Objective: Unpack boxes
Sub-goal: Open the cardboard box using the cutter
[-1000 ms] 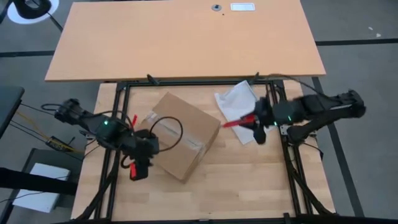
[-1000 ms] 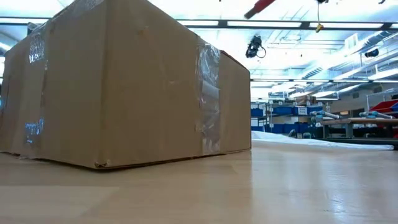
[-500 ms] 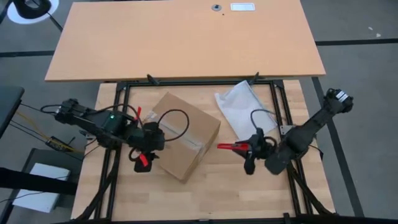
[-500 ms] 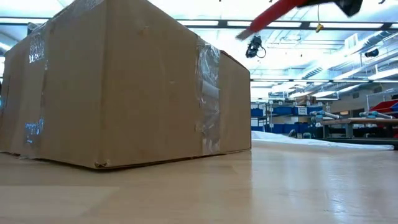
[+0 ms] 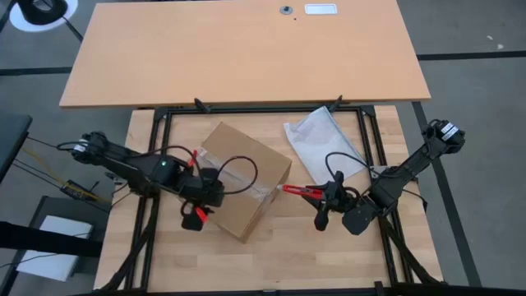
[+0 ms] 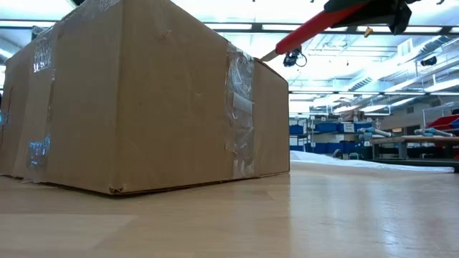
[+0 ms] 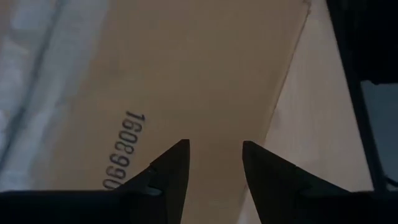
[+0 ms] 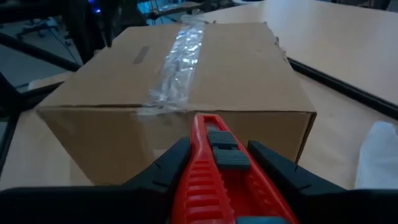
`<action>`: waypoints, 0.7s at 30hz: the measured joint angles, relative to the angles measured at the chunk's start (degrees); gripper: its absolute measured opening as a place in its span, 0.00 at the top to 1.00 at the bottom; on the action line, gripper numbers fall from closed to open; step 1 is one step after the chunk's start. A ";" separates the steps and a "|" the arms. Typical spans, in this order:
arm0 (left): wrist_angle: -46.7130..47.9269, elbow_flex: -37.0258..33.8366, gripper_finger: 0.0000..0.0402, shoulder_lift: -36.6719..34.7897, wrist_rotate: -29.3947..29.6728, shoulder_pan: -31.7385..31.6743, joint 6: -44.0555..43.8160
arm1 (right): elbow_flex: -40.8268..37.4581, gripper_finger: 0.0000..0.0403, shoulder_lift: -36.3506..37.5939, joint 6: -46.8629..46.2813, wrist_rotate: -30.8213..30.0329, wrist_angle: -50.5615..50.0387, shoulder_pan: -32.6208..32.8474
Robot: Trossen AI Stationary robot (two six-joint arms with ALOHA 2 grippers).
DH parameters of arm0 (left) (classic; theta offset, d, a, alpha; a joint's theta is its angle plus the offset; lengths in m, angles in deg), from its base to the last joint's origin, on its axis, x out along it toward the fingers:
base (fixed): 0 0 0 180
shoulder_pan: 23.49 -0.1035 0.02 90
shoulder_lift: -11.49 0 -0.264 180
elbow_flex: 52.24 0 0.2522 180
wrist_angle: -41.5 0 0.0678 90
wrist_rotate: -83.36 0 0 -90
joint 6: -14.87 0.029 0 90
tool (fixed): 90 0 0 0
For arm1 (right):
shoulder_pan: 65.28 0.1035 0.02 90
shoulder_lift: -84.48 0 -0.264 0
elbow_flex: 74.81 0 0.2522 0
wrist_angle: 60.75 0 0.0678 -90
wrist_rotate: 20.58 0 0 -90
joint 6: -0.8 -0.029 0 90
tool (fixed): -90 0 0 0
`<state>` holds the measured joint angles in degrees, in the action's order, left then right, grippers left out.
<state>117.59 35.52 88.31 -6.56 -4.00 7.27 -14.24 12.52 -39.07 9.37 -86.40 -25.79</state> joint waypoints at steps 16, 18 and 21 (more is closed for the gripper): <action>-9.65 -8.16 0.60 -0.26 0.33 0.00 1.08 | 0.00 0.65 -0.14 5.62 3.71 2.20 -3.81; -10.16 -8.51 0.60 -0.26 0.40 0.00 1.26 | 0.00 0.65 -0.14 6.08 4.96 2.46 -4.46; -11.06 -8.62 0.60 -0.16 0.99 -0.04 1.36 | 0.00 0.65 -0.14 8.60 6.70 3.43 -5.26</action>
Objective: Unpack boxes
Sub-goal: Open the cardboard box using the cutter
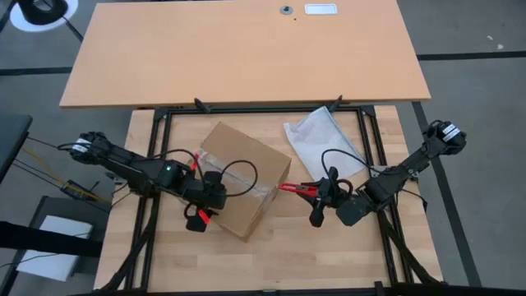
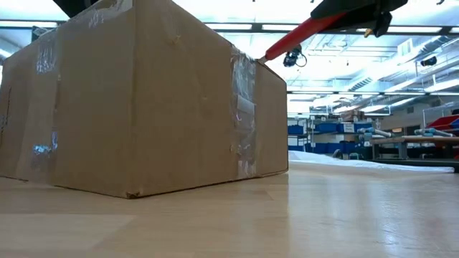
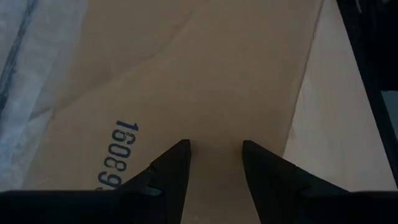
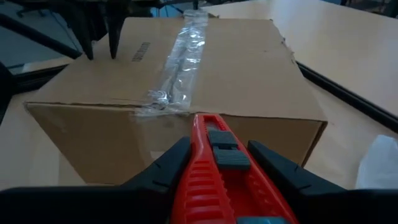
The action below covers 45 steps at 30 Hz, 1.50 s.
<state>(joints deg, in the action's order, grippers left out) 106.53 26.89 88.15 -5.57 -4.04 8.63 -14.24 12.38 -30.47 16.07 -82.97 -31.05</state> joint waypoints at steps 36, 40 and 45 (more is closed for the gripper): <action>14.14 11.96 0.60 0.68 0.21 5.46 -3.15 | 0.09 0.65 0.04 3.90 15.94 3.98 -3.56; 13.76 10.35 0.60 0.83 0.36 10.64 -3.36 | 0.09 0.65 0.04 3.91 16.25 3.97 -3.94; 8.87 7.51 0.60 0.77 8.68 15.59 -3.10 | 0.09 0.65 0.02 3.91 16.27 3.95 -4.08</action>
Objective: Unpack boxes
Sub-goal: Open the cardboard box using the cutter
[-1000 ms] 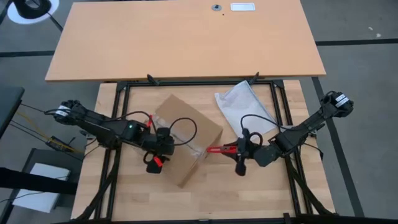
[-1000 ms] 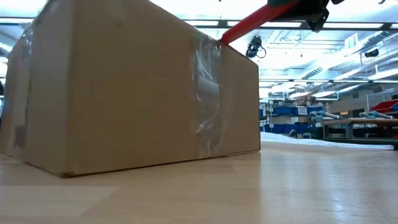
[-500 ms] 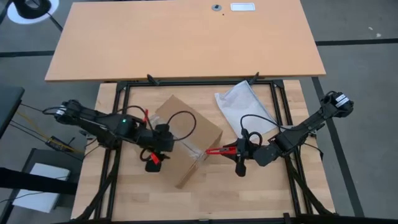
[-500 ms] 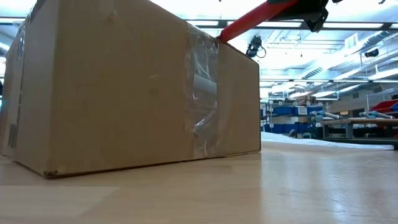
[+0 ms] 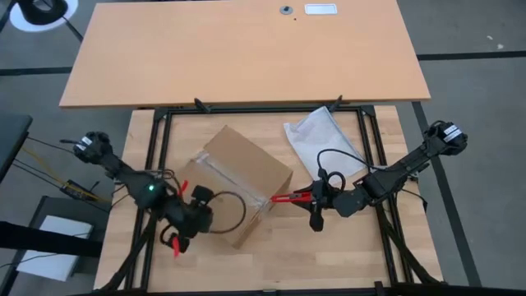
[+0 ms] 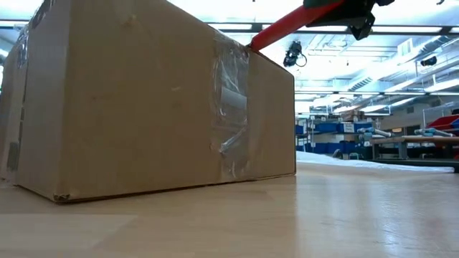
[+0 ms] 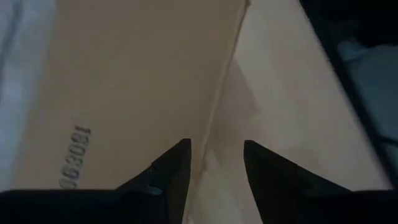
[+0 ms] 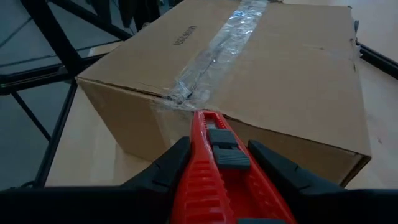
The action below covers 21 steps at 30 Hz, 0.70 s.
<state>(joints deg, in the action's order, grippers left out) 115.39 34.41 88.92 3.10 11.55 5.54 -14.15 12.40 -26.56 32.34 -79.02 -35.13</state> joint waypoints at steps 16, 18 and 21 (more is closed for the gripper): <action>-26.45 -14.80 0.60 -0.24 10.47 -0.51 7.57 | -0.09 0.66 0.02 0.17 -2.34 -0.87 -0.48; -27.61 -15.48 0.60 -0.26 10.59 -0.78 7.53 | -0.09 0.66 0.00 0.22 -2.24 -0.84 -0.48; -28.17 -15.80 0.60 -0.25 10.82 -0.88 7.33 | -0.12 0.66 0.02 1.04 -1.22 -0.59 -0.46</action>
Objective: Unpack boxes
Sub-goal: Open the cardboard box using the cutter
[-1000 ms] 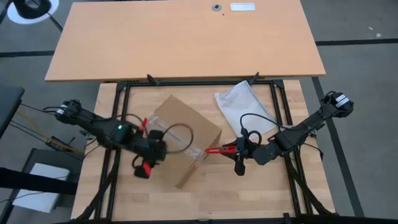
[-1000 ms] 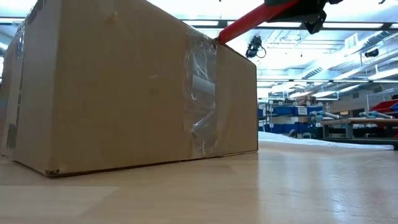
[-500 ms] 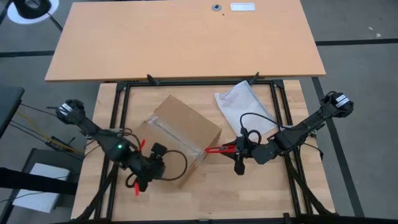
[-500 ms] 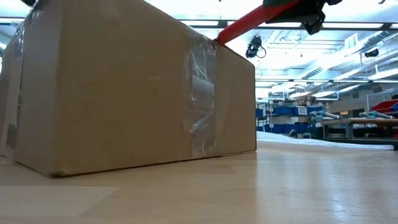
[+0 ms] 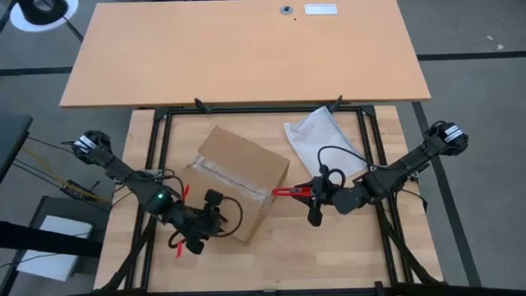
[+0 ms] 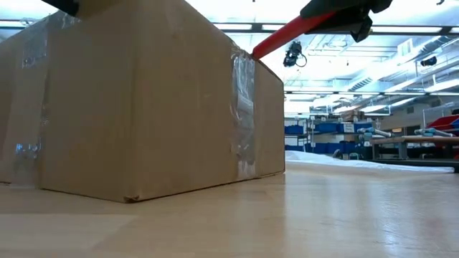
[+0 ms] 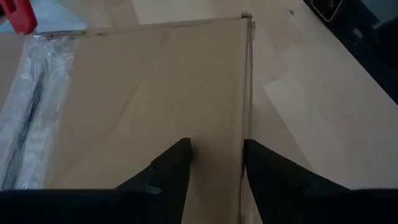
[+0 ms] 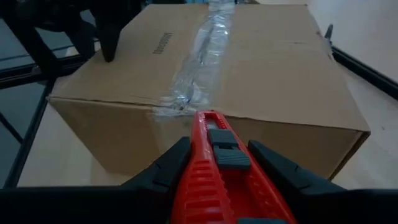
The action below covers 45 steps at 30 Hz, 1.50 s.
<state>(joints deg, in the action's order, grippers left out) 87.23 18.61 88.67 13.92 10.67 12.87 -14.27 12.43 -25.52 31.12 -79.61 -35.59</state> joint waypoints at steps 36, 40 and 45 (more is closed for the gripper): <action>7.39 14.45 0.60 0.51 3.79 -3.43 -4.68 | 13.79 0.66 -1.07 10.11 9.87 -1.97 0.97; 14.64 22.04 0.60 0.47 4.04 -5.16 -6.28 | 19.54 0.66 -1.05 16.08 8.42 -7.46 -0.29; 18.82 31.45 0.60 0.42 1.42 -9.84 -7.70 | 25.19 0.66 -0.98 24.28 7.88 -12.08 -2.77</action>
<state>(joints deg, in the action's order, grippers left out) 106.05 50.06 89.09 15.35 0.83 5.17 10.92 11.44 -1.24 39.00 -91.70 -38.36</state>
